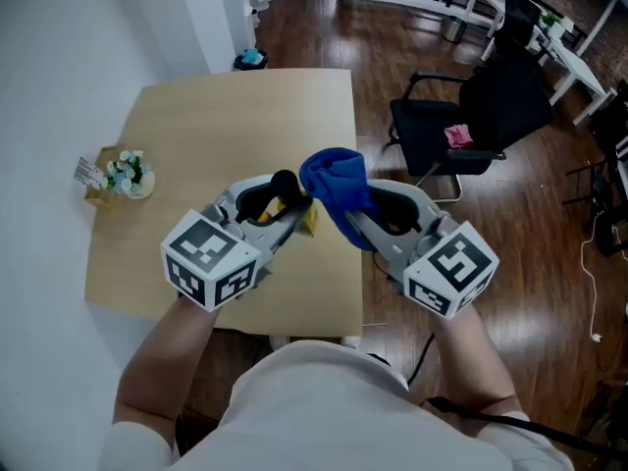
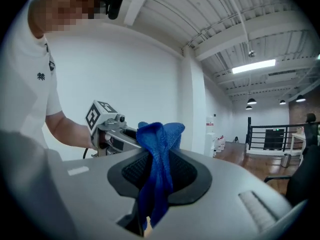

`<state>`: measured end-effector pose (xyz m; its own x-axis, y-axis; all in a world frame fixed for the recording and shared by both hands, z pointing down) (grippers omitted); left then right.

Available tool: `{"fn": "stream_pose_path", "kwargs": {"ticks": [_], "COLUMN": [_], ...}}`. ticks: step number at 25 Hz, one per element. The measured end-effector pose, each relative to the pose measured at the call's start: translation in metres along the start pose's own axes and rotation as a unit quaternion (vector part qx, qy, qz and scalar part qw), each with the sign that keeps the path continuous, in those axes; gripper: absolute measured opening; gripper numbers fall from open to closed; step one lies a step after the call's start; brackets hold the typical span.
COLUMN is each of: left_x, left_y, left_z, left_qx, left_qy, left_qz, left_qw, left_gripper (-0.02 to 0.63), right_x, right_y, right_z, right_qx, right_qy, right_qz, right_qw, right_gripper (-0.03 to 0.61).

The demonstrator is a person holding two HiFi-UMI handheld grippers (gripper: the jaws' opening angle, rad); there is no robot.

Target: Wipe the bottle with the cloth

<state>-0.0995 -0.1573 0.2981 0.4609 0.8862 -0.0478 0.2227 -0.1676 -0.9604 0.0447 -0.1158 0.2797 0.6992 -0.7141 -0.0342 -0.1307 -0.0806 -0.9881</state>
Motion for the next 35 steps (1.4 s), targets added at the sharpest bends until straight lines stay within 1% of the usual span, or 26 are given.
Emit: {"fn": "stream_pose_path", "kwargs": {"ticks": [5, 8, 12, 17, 24, 26, 28, 32, 35], "left_x": [0.002, 0.002, 0.003, 0.006, 0.001, -0.003, -0.005, -0.009, -0.011], "left_y": [0.021, 0.026, 0.033, 0.045, 0.061, 0.061, 0.060, 0.053, 0.049], "left_z": [-0.002, -0.005, -0.006, -0.009, -0.012, -0.012, -0.013, -0.020, -0.026], "left_qx": [0.003, -0.001, -0.002, -0.005, -0.003, -0.004, -0.006, -0.011, -0.013], "left_qy": [-0.004, -0.006, -0.006, -0.008, -0.008, -0.009, -0.007, -0.002, -0.001], "left_qz": [0.004, 0.006, 0.005, 0.005, 0.006, 0.012, 0.016, 0.017, 0.021], "left_qw": [1.0000, 1.0000, 1.0000, 0.9999, 0.9999, 0.9999, 0.9998, 0.9998, 0.9997], "left_gripper": [0.150, 0.150, 0.150, 0.150, 0.150, 0.150, 0.150, 0.150, 0.150], "right_x": [0.002, 0.006, 0.008, 0.013, 0.026, 0.028, 0.026, 0.014, 0.005], "right_y": [-0.015, -0.028, -0.052, -0.087, -0.131, -0.125, -0.102, -0.038, -0.009], "right_z": [0.002, 0.004, 0.005, 0.008, 0.008, 0.013, 0.021, 0.033, 0.037], "right_qx": [0.015, 0.011, -0.007, -0.041, -0.090, -0.080, -0.051, 0.014, 0.047], "right_qy": [-0.004, -0.010, -0.017, -0.026, -0.038, -0.046, -0.046, -0.035, -0.030], "right_qz": [-0.028, -0.035, -0.046, -0.055, -0.076, -0.078, -0.068, -0.010, 0.016], "right_qw": [0.999, 0.999, 0.999, 0.997, 0.992, 0.993, 0.995, 0.999, 0.998], "right_gripper": [0.091, 0.091, 0.091, 0.091, 0.091, 0.091, 0.091, 0.091, 0.091]}}
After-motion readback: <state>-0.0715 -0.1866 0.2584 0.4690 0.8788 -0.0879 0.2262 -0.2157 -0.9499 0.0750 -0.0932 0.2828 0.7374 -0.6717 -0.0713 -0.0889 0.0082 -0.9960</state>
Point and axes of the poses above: the fingertips, and each gripper's own axes: z backward along the fingers, x to its right, y out of its top, the point moved 6 cm from there along z, backward along the fingers, and after that the axes turned 1 degree about -y, right-handed, at the moved point
